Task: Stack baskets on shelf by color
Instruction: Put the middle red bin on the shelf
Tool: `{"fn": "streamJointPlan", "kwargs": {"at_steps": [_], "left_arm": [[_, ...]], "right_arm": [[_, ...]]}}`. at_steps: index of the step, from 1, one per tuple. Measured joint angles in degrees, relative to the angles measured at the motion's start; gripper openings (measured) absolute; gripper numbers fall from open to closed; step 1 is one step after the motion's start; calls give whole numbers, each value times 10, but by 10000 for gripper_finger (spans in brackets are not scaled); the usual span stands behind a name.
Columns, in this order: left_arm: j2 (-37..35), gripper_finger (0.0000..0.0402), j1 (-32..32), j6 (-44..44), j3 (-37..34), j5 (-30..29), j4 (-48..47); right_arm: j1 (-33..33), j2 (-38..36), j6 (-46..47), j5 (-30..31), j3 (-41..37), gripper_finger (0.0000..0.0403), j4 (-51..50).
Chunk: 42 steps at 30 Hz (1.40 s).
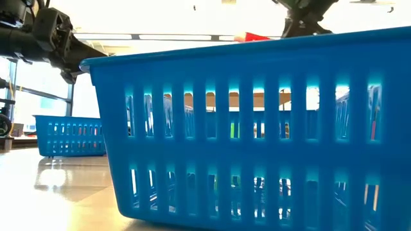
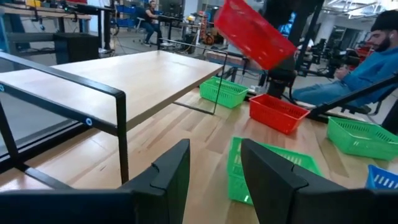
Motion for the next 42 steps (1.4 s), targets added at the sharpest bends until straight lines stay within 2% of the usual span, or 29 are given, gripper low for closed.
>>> {"fn": "streamJointPlan", "kwargs": {"at_steps": [8, 15, 19, 22, 29, 33, 42], "left_arm": [[0, 133, 0, -5, 0, -30, -2], [0, 133, 0, -5, 0, -39, -5], [0, 133, 0, -5, 0, -49, -4], [0, 133, 0, -5, 0, -52, -4], [0, 133, 0, -5, 0, -58, -4], [0, 133, 0, -5, 0, -58, -5], [0, 133, 0, -5, 0, -58, -4]], "right_arm": [[-138, -6, -127, -91, 0, 0, 79], [-233, -6, -179, -144, 2, 0, 102], [-289, 0, -218, -165, 42, 0, 99], [-322, 18, -236, -169, 89, 0, 59], [-354, 92, -246, -194, 192, 0, -85], [-355, 134, -246, -220, 234, 0, -119], [-355, 170, -204, -254, 210, 0, -162]]}}
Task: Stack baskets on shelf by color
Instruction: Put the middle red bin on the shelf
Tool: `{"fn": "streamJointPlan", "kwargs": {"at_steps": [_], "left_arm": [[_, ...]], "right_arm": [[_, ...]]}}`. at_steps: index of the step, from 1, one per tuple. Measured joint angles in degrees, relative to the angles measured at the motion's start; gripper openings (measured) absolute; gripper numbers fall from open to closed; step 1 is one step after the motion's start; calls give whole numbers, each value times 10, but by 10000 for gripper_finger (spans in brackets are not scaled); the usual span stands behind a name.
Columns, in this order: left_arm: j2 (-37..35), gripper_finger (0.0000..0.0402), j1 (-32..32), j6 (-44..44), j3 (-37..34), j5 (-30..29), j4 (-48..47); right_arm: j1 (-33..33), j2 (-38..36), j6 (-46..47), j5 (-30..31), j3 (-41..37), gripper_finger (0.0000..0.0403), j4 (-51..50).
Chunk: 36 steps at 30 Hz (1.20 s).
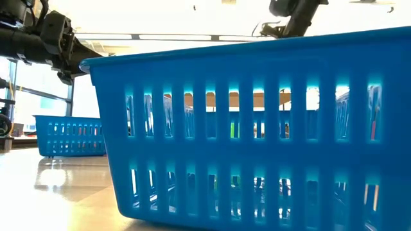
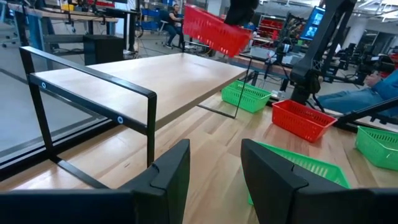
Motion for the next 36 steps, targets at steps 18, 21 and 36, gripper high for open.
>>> {"fn": "streamJointPlan", "kwargs": {"at_steps": [18, 21, 36], "left_arm": [[0, 133, 0, 0, 0, 0, 0], [0, 133, 0, 0, 0, 0, 0], [0, 133, 0, 0, 0, 0, 0]], "right_arm": [[-14, 12, 34, -35, -79, 0, 52], [-20, 16, 24, -35, -79, 0, 52], [-23, 15, -11, -13, -60, 0, 49]]}}
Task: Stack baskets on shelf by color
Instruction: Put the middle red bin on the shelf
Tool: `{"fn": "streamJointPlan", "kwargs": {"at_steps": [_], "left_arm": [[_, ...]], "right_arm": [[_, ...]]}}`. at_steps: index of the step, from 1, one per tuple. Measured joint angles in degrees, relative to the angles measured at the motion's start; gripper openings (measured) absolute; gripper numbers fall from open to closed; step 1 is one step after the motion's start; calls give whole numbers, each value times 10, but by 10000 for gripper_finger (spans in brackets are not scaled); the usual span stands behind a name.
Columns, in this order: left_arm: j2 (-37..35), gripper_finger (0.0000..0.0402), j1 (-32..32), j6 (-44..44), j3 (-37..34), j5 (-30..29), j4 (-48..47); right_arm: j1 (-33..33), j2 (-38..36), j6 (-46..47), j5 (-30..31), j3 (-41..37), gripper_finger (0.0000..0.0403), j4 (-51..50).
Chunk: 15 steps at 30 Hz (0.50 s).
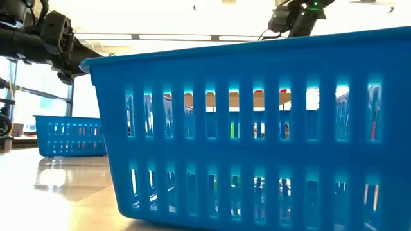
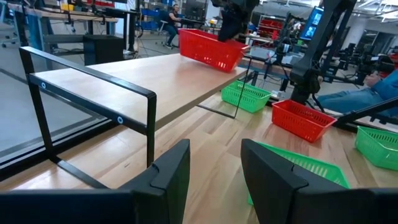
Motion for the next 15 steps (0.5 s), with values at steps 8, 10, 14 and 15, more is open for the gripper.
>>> {"fn": "streamJointPlan", "kwargs": {"at_steps": [8, 10, 14, 15], "left_arm": [[0, 133, 0, 0, 0, 0, 0], [0, 133, 0, 0, 0, 0, 0], [0, 133, 0, 0, 0, 0, 0], [0, 133, 0, 0, 0, 0, 0]], "right_arm": [[0, 17, 9, 1, 0, 9, 2], [0, 19, 9, 1, 0, 24, 2], [0, 18, 14, 8, 0, 68, 3], [0, 18, 14, 7, 0, 78, 3]]}}
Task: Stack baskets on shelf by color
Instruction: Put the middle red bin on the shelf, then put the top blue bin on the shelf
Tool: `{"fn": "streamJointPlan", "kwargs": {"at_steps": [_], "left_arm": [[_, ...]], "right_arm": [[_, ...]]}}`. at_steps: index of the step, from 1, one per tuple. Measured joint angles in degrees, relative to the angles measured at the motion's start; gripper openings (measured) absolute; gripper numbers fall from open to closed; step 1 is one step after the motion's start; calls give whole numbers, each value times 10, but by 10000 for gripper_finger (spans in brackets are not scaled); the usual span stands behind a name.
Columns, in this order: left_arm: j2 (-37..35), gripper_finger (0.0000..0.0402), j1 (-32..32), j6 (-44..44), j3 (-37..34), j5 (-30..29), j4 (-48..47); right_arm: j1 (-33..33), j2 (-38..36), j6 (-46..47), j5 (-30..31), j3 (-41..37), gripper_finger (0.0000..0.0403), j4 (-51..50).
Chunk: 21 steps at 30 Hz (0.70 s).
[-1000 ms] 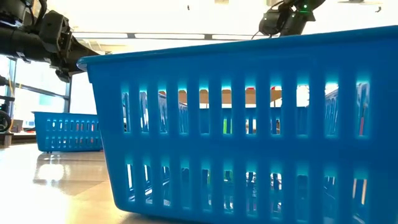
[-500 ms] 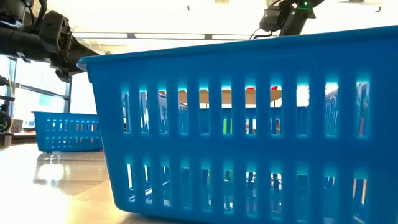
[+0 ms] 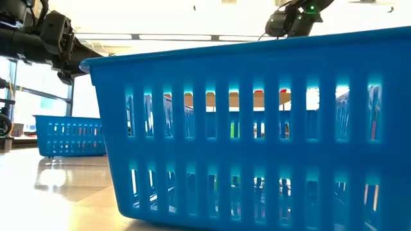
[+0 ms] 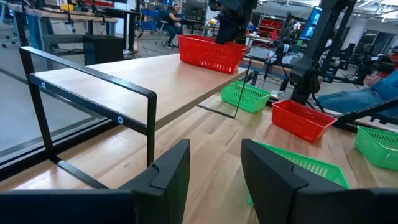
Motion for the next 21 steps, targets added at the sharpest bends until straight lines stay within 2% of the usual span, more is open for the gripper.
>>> {"fn": "streamJointPlan", "kwargs": {"at_steps": [4, 11, 15, 21], "left_arm": [[0, 133, 0, 0, 0, 0, 0], [0, 133, 0, -10, 0, 0, 1], [0, 133, 0, -52, 0, -11, 9], [0, 133, 0, -162, 0, -60, 41]], "right_arm": [[0, 0, 1, 0, 0, 105, 0], [-1, -23, 2, 1, 0, 112, 0], [-3, -43, 2, 18, 0, 113, -2], [-3, -71, 3, 19, 0, 113, 0]]}}
